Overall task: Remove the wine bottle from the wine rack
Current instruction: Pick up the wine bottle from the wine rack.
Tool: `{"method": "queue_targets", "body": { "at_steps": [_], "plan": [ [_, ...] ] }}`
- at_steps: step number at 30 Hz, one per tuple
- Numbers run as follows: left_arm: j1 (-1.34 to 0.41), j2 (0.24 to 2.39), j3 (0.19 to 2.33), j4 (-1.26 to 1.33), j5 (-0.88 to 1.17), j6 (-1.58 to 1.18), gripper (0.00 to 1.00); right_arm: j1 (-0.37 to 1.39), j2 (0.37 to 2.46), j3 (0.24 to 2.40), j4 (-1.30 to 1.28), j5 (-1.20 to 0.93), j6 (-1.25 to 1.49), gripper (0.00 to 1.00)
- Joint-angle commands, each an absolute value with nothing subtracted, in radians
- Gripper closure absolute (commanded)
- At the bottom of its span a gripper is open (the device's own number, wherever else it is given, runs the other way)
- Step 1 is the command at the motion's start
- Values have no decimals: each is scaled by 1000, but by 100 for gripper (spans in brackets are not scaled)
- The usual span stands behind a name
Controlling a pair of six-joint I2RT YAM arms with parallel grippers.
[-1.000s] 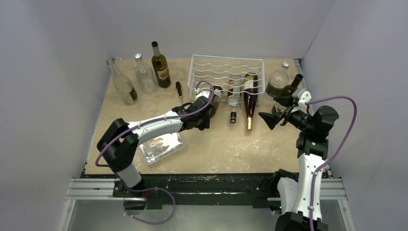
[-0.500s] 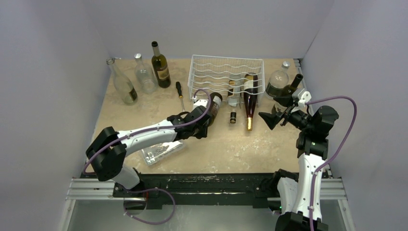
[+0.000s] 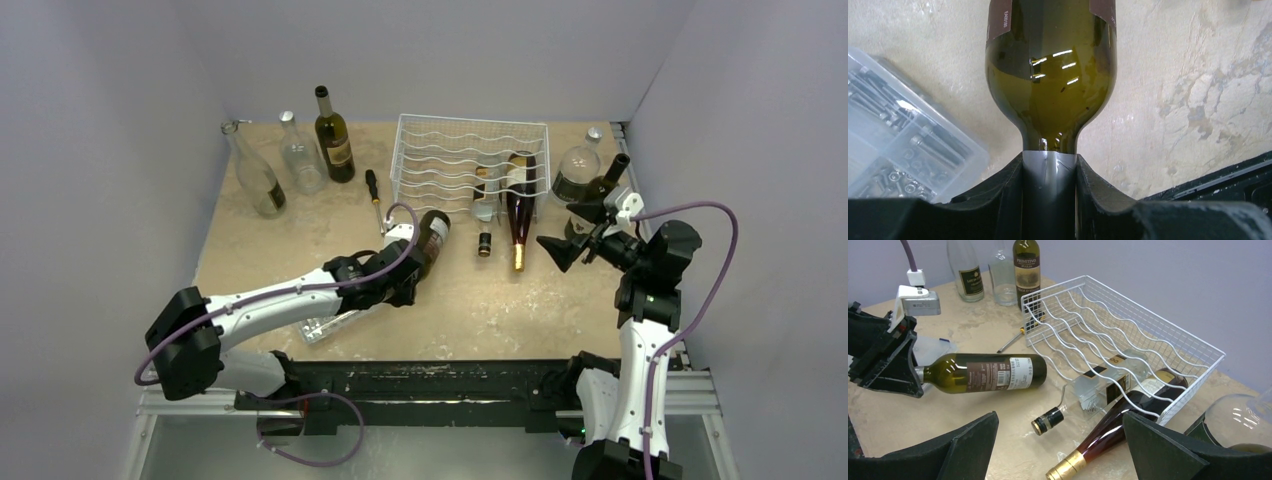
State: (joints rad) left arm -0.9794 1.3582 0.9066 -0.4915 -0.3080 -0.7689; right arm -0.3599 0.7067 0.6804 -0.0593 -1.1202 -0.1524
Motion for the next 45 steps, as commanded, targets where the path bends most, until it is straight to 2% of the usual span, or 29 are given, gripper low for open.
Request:
{"method": "queue_targets", "body": {
  "at_steps": [1,10,17,20,28,37,45],
  "plan": [
    [-1003,1271,880,-497,-305,-801,100,-354,705,677,-84,-1183,-224,1],
    [-1026,1150,800,-502,-250,-837,100,-337,712,692,-181,-1265,-368,1],
    [-1034,1085,755,-506,-236,-871,100,-295,770,750,-487,-1359,-745,1],
    [-1034,1070,745,-508,-215,-883,100,-225,797,780,-555,-1305,-828,1],
    [-1038,1029,722,-492,-173,-896,100,-83,848,811,-526,-1184,-848,1],
    [-1037,1020,718,-488,-110,-914,100,33,920,847,-599,-1117,-1064,1],
    [-1037,1029,727,-462,-42,-945,100,137,936,806,-469,-1071,-1000,1]
  ]
}}
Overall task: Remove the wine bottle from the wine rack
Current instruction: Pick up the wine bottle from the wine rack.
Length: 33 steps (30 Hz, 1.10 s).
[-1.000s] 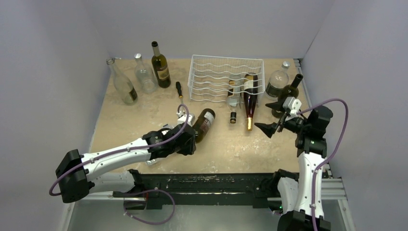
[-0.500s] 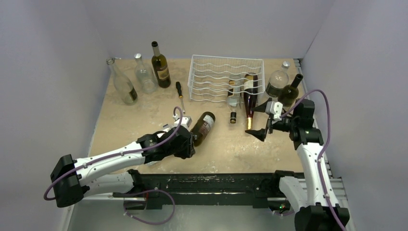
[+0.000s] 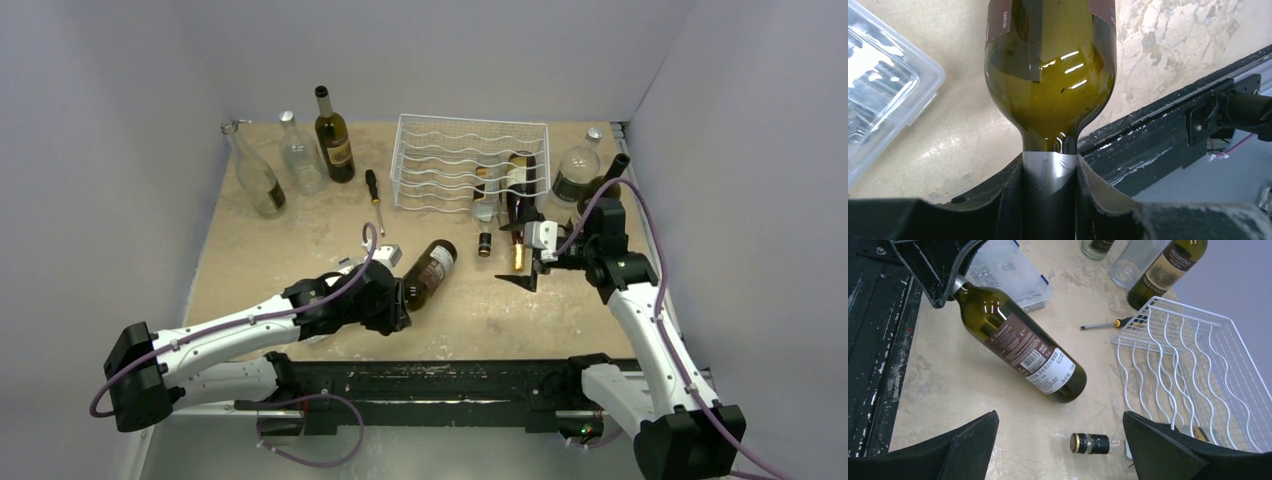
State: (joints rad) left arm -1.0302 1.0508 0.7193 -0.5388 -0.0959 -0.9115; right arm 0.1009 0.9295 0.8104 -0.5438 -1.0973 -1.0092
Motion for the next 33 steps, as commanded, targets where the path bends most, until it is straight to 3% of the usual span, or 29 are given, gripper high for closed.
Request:
{"method": "queue_targets", "body": {
  "at_steps": [1,20,33],
  "plan": [
    [-1037,1033,729,-464,-37,-949,100,145,940,805,-469,-1063,-1003,1],
    [-1037,1097,744,-417,100,-1028,100,418,948,655,-385,-858,-1144,1],
    [-1037,1170,785,-400,157,-1038,100,628,972,583,-171,-651,-1111,1]
  ]
}}
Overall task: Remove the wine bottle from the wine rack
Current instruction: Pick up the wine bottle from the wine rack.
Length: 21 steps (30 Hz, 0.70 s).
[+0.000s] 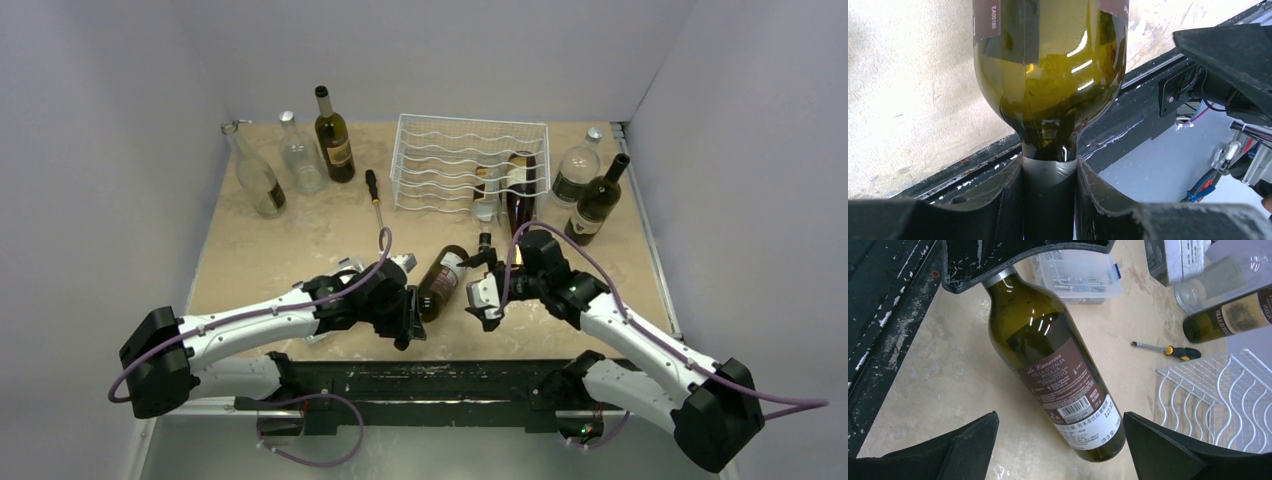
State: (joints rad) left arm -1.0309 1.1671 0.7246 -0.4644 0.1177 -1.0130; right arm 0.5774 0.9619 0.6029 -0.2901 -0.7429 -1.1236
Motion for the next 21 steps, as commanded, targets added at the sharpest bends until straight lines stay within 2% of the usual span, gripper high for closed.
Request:
{"method": "queue_targets", "body": {
  "at_steps": [1,11,18,19,21],
  "plan": [
    [-1037,1170,787,-400,159,-1037,100,646,977,581,-155,-634,-1112,1],
    [-1037,1179,791,-401,182,-1042,100,804,1063,560,-70,-505,-1231,1],
    [-1037,1168,805,-429,178,-1036,100,915,1139,515,102,-351,-1287,1],
    [-1037,1166,806,-429,179,-1036,100,928,1075,506,130,-335,-1287,1],
    [-1037,1166,809,-428,182,-1036,100,951,1166,486,182,-302,-1290,1]
  ]
}}
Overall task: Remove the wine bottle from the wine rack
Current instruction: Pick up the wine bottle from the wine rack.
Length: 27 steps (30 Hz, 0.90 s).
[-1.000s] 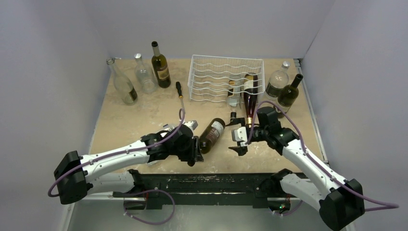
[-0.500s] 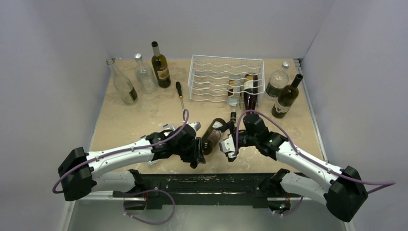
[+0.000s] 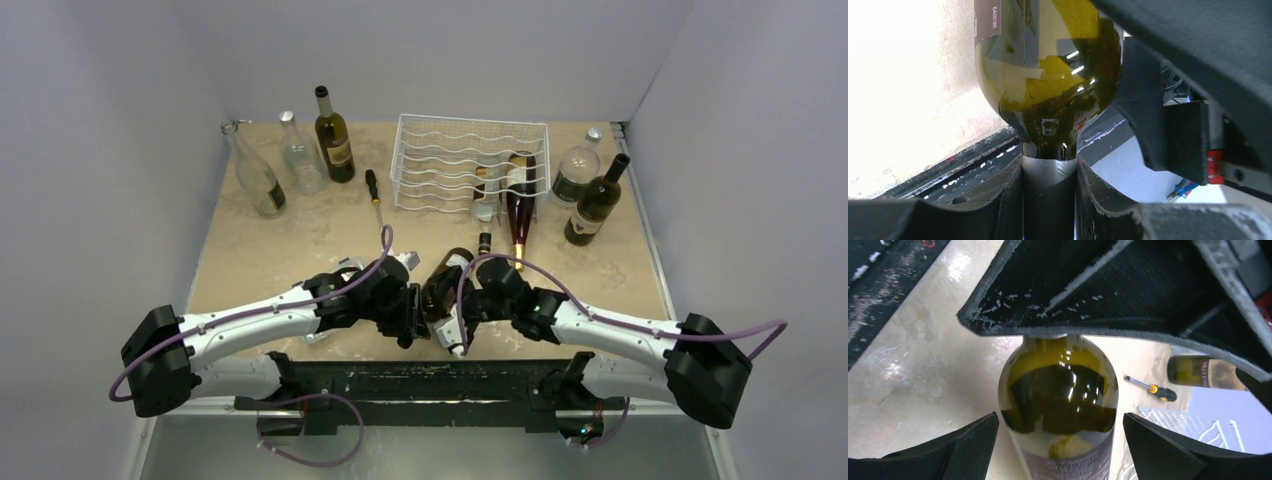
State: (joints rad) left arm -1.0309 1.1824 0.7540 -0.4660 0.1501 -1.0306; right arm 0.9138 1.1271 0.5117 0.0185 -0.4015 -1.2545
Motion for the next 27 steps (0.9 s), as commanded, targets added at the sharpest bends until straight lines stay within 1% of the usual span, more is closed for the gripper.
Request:
{"method": "queue_targets", "body": {
  "at_steps": [1,6,10,13,16,18,21,22,23,24,27],
  "plan": [
    [-1037,1168,811,-427,182,-1035,100,962,1175,476,211,-286,-1290,1],
    [-1037,1171,816,-428,189,-1032,100,984,1210,434,327,-237,-1287,2],
    [-1037,1162,815,-433,182,-1031,100,986,1222,428,340,-231,-1284,11],
    [-1037,1151,809,-432,178,-1034,100,986,1222,444,331,-224,-1257,23],
    [-1037,1138,800,-428,178,-1036,100,986,1221,468,307,-224,-1228,43],
    [-1037,1128,795,-428,178,-1038,97,985,1217,474,298,-233,-1217,54],
    [-1036,1111,792,-440,172,-1037,90,985,1211,478,283,-254,-1202,62],
    [-1035,1104,790,-443,173,-1036,85,985,1210,480,280,-262,-1196,63],
    [-1035,1098,787,-446,174,-1034,78,984,1206,482,277,-272,-1189,64],
    [-1035,1090,782,-445,176,-1033,69,983,1204,485,271,-279,-1183,66],
    [-1035,1067,768,-447,179,-1036,43,982,1203,499,256,-299,-1158,68]
  ]
}}
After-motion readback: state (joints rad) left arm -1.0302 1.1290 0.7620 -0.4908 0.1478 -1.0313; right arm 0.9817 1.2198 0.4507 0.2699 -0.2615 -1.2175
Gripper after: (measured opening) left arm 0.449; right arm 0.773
